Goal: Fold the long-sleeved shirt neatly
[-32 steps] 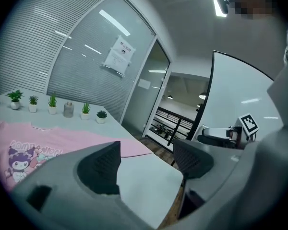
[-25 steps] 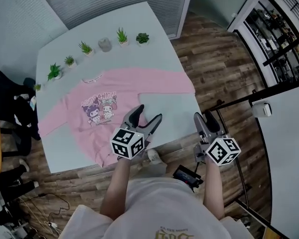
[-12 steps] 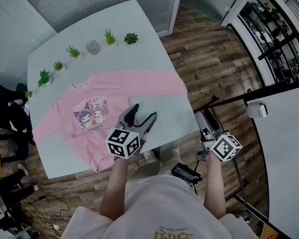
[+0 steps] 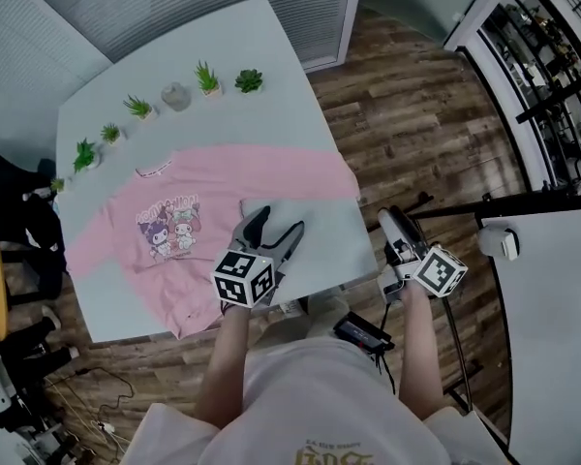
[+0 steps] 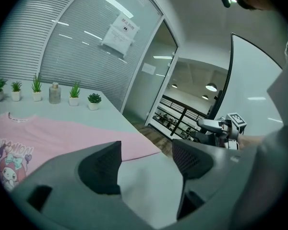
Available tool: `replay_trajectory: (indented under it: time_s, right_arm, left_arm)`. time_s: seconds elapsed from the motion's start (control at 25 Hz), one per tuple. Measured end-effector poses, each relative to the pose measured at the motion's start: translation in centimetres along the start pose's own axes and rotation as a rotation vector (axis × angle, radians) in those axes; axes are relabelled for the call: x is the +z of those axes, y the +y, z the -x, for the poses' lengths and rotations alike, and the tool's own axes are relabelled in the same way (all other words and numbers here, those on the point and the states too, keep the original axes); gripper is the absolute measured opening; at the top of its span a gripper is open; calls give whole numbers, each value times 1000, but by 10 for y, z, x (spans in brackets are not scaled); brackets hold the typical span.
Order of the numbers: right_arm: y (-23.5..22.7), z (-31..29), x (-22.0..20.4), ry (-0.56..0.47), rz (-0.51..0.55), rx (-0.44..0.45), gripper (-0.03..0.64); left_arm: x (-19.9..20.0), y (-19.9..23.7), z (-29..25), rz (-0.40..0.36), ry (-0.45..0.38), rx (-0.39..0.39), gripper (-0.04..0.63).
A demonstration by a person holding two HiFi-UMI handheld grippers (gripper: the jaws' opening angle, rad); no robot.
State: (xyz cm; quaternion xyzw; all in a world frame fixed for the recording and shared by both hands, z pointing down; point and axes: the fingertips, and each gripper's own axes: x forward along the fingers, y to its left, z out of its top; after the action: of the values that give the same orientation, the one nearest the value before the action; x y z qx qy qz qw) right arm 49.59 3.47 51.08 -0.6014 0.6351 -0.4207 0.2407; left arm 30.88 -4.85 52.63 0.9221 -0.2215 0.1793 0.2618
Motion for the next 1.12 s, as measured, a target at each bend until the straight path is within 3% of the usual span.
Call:
replay_trajectory:
  time_s: [0.2, 0.6, 1.12]
  right_arm:
    - [-27, -18, 3, 64, -47, 15, 267]
    - [-96, -53, -34, 197, -254, 50, 267]
    - [-152, -92, -66, 305, -385, 79, 267]
  left_arm:
    - [-5, -4, -25, -4, 47, 4, 325]
    - [-20, 1, -66, 13, 116, 35, 321]
    - [-23, 13, -85, 69, 141, 75, 308]
